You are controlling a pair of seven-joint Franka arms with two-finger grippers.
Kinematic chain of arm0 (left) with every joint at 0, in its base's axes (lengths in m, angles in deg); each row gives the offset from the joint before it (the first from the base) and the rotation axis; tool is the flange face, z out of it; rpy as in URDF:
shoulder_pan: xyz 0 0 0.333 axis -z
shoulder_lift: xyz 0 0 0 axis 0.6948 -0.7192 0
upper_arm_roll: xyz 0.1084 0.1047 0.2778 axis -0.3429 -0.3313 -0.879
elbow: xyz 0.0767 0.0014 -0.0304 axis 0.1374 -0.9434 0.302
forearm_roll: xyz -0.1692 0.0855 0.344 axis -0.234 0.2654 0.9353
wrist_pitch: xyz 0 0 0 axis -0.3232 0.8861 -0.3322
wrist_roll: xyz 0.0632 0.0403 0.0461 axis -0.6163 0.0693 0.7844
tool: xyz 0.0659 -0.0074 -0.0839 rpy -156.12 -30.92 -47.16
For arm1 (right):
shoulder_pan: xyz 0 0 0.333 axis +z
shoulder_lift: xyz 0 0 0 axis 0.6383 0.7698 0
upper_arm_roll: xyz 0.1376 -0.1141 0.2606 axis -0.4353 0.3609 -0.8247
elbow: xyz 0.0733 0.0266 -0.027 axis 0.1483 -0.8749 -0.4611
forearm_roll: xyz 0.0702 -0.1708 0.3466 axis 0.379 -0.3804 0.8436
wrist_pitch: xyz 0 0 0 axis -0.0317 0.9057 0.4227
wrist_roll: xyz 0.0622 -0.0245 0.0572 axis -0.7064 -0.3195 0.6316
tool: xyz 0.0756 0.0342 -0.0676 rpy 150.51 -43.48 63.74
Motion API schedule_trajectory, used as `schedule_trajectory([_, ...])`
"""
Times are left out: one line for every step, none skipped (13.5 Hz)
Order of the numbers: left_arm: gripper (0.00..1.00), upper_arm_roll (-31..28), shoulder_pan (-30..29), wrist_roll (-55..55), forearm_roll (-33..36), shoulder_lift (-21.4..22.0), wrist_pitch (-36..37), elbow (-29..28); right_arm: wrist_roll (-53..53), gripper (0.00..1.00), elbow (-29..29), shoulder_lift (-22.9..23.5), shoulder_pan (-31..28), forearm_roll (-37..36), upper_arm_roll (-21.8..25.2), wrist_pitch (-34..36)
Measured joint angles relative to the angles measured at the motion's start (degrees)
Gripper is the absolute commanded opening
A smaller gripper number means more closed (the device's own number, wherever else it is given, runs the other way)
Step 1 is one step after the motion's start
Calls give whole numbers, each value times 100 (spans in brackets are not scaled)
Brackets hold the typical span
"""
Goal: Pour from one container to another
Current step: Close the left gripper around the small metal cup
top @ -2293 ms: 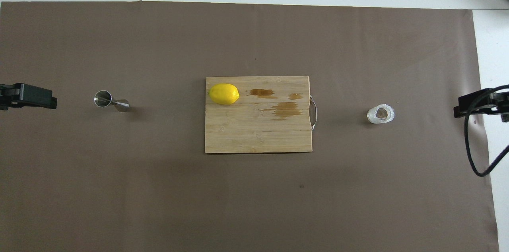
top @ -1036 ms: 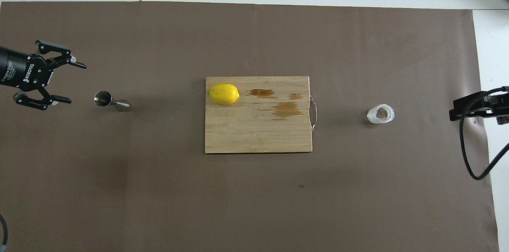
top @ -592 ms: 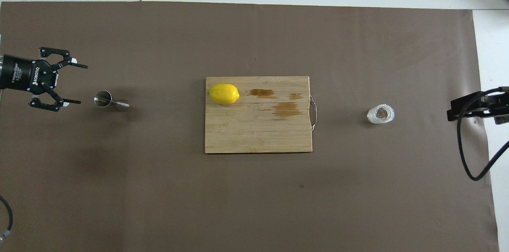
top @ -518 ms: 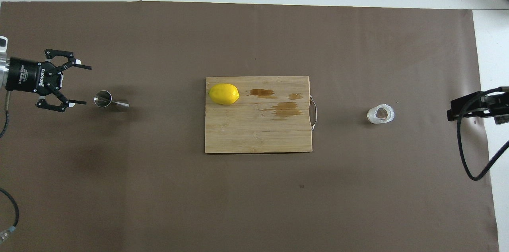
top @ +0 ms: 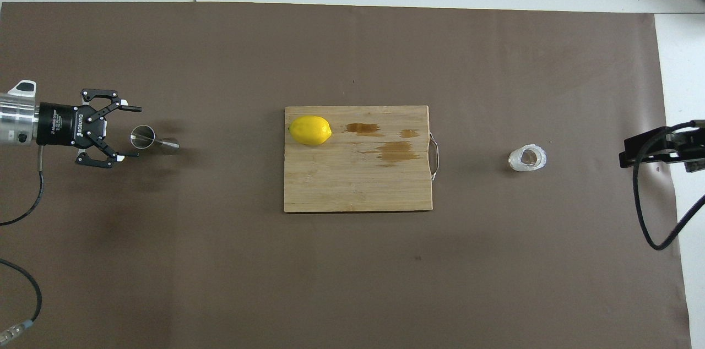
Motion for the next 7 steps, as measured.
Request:
schedule_trajectory([100, 2, 0, 0, -87, 12, -19, -102, 0, 100, 0, 0, 0, 0, 0, 0])
schedule_trajectory([100, 3, 0, 0, -166, 29, -24, -188, 0, 100, 0, 0, 0, 0, 0, 0])
schedule_trajectory([100, 5, 0, 0, -204, 54, -26, -249, 0, 100, 0, 0, 0, 0, 0, 0])
schedule_trajectory([100, 5, -1, 0, -247, 77, -25, -286, 0, 100, 0, 0, 0, 0, 0, 0])
schedule_trajectory([100, 5, -2, 0, -319, 98, -23, -310, 0, 100, 0, 0, 0, 0, 0, 0])
schedule_trajectory([100, 6, -2, 0, -379, 119, -20, -327, 0, 100, 0, 0, 0, 0, 0, 0])
schedule_trajectory([100, 7, -2, 1, -418, 139, -18, -340, 0, 100, 0, 0, 0, 0, 0, 0])
